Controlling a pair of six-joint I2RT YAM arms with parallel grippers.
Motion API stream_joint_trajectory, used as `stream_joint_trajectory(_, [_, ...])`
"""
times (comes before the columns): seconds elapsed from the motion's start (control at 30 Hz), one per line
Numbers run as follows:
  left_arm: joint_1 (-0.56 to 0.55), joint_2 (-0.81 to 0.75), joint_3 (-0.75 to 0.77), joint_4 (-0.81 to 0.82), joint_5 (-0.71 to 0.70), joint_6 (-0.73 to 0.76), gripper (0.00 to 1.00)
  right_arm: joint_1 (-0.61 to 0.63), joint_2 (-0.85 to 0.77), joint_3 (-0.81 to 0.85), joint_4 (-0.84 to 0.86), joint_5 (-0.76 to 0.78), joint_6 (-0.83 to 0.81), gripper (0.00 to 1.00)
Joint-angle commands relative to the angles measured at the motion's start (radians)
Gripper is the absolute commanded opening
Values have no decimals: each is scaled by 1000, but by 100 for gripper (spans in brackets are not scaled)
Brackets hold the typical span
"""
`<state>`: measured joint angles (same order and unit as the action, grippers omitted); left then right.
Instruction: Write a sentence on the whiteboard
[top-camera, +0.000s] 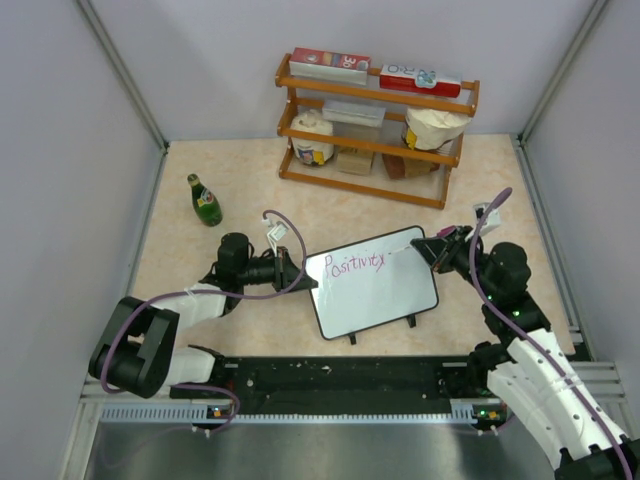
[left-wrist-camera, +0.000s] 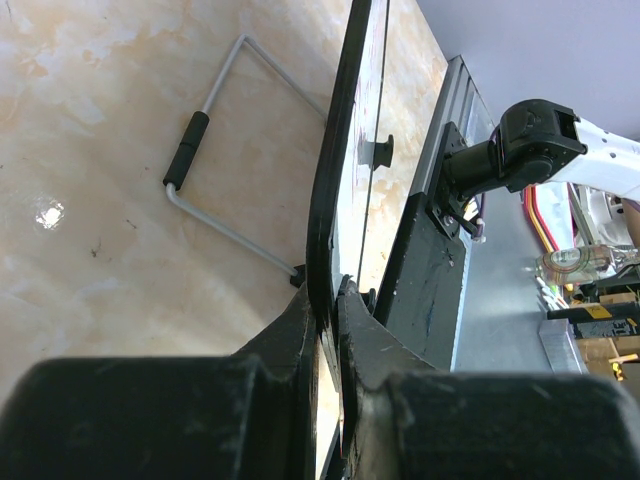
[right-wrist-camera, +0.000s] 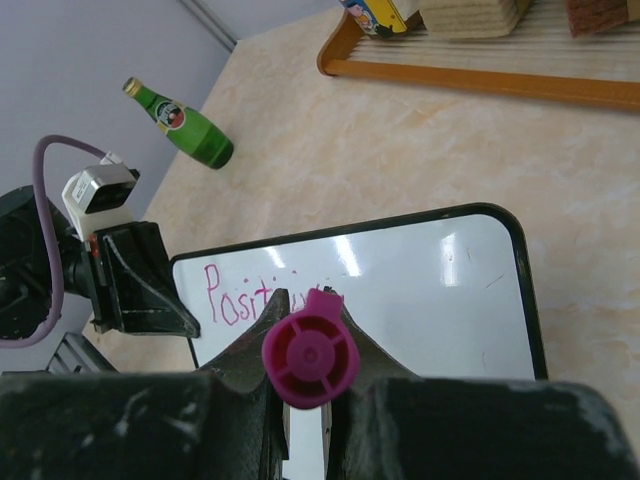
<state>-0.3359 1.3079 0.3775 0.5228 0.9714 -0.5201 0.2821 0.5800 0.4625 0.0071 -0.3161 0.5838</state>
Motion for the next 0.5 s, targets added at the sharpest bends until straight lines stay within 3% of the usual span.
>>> stream_joint_trajectory(0.0, [-5,14,-2,-23,-74,94,0,-11,-6,25,-4,8,-39,0])
stream_joint_trajectory(0.47, [-5,17,0,-24,-74,95,0,-9,67,84,31,55,-111,0])
